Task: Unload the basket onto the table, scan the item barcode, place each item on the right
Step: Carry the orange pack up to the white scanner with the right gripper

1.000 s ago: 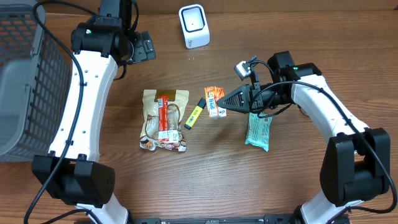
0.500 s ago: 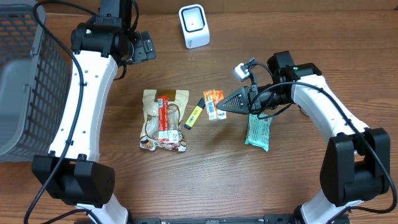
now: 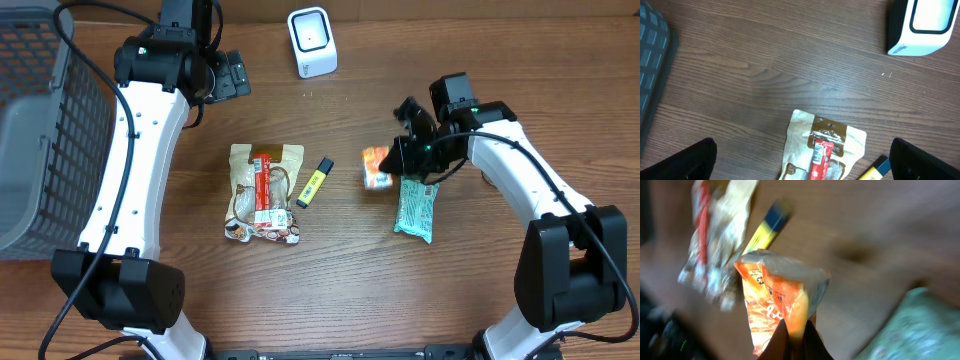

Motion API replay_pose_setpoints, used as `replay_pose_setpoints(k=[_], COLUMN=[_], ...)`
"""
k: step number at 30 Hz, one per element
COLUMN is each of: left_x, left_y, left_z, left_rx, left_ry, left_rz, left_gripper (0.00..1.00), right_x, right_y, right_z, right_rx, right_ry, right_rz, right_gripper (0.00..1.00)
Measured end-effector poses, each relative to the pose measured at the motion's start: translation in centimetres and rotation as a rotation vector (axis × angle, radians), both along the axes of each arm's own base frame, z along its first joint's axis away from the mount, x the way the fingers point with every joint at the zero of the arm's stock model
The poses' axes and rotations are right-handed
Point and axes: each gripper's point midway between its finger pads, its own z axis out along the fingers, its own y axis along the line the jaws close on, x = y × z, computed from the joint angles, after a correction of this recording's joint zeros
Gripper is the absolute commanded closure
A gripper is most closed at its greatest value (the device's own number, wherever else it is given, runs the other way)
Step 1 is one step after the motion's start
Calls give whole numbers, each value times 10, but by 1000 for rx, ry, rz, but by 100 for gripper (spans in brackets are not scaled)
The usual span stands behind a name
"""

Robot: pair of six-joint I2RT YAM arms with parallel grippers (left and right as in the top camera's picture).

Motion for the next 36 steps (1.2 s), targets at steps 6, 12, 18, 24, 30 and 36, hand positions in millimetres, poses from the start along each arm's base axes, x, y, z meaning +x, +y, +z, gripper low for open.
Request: replay_pose_setpoints(k=[6,12,18,24,30,36], left_x=[0,0,0,0,0,0], left_y=[0,0,0,0,0,0], left_z=[0,0,0,0,0,0], left_rx=[0,0,0,0,0,0], left_ry=[1,0,0,0,1,0], left_rz=[0,0,0,0,0,0], left_gripper=[0,0,0,0,0,0], right_x=[32,84,117,146,189,229], right_y=[-10,0,33,56,69,72], right_z=[54,192,263,264,208,128], right_rx=[-68,-53,-85,-190,-304,-410], right_ry=[-45,-400,-763,-931,-943,-913], right_rz=[-133,-183,-187,-195,-186,-204], right_gripper=[97,97,96,96,96,96])
